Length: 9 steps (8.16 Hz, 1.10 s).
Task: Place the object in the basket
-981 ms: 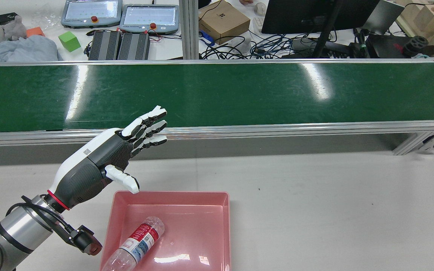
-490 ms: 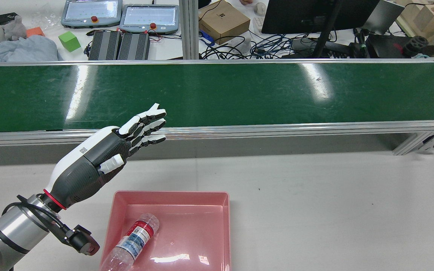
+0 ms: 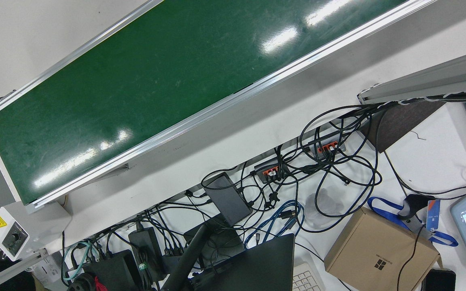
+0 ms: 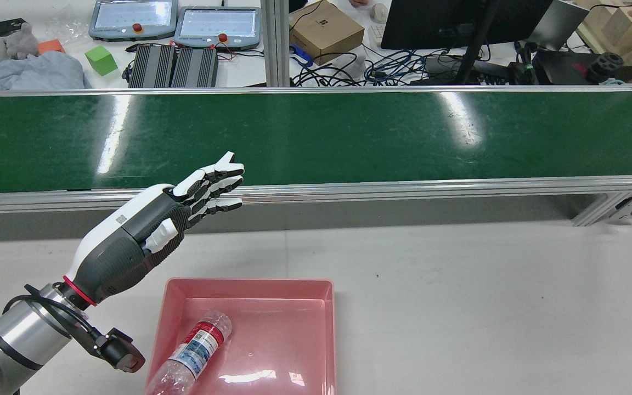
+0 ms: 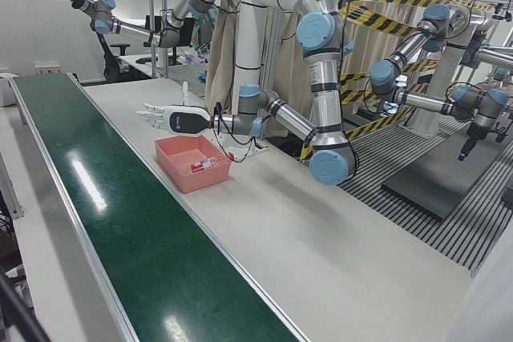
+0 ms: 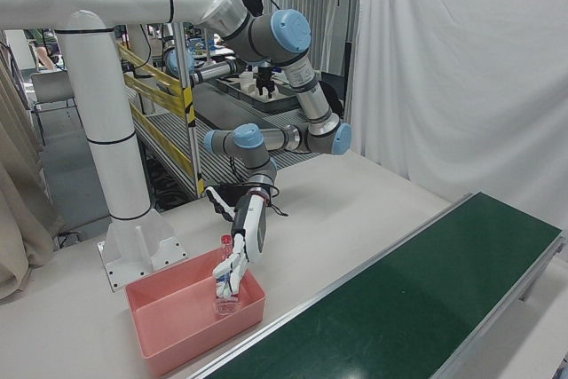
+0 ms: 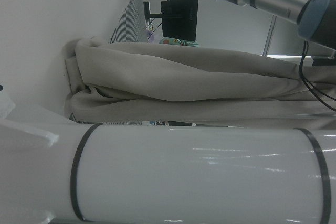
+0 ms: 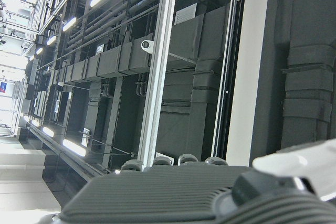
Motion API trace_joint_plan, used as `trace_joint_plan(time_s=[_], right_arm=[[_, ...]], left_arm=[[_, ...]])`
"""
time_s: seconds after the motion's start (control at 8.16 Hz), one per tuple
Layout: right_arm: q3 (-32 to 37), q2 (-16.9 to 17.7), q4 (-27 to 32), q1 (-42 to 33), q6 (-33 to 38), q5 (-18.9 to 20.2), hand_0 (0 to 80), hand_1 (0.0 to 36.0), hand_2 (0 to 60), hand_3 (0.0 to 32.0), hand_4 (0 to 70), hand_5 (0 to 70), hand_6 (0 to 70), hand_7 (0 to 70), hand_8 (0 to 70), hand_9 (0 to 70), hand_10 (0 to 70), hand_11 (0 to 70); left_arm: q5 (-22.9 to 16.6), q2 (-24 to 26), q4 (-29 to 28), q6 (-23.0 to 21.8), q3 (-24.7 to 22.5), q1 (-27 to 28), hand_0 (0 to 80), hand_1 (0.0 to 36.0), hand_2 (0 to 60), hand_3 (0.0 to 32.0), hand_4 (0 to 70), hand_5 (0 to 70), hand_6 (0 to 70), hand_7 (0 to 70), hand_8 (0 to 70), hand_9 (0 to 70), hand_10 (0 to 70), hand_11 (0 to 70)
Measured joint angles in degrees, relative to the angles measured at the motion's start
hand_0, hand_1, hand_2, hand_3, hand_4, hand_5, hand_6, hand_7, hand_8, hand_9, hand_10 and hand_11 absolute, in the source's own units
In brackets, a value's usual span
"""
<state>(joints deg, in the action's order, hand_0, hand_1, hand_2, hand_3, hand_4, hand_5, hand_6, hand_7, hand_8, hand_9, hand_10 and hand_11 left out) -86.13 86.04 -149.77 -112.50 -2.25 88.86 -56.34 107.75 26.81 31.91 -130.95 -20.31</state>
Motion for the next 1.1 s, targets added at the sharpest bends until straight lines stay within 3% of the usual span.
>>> trace_joint_plan(time_s=[0.49, 0.74, 1.1], right_arm=[[0.22, 0.0, 0.0, 0.06, -0.03, 0.0, 0.0, 0.0, 0.0, 0.0, 0.0, 0.0, 0.0, 0.0, 0.0, 0.0, 0.0, 0.0], [0.14, 0.0, 0.0, 0.03, -0.03, 0.0, 0.0, 0.0, 0.0, 0.0, 0.0, 0.0, 0.0, 0.0, 0.0, 0.0, 0.0, 0.0], [0.04, 0.02, 0.0, 0.0, -0.03, 0.0, 0.0, 0.0, 0.0, 0.0, 0.0, 0.0, 0.0, 0.0, 0.0, 0.0, 0.0, 0.0]], left_arm=[[0.0, 0.08, 0.0, -0.06, 0.0, -0.15, 17.9, 0.0, 0.0, 0.0, 4.9, 27.6, 2.1, 0.0, 8.7, 10.4, 12.6, 17.7], [0.0, 0.06, 0.0, -0.05, 0.0, -0.11, 13.5, 0.0, 0.0, 0.0, 1.5, 27.7, 0.5, 0.0, 6.9, 9.1, 10.8, 15.2], [0.0, 0.09, 0.03, -0.06, 0.0, -0.2, 21.3, 0.0, 0.0, 0.0, 3.6, 33.3, 1.9, 0.4, 7.7, 11.1, 12.2, 17.2]])
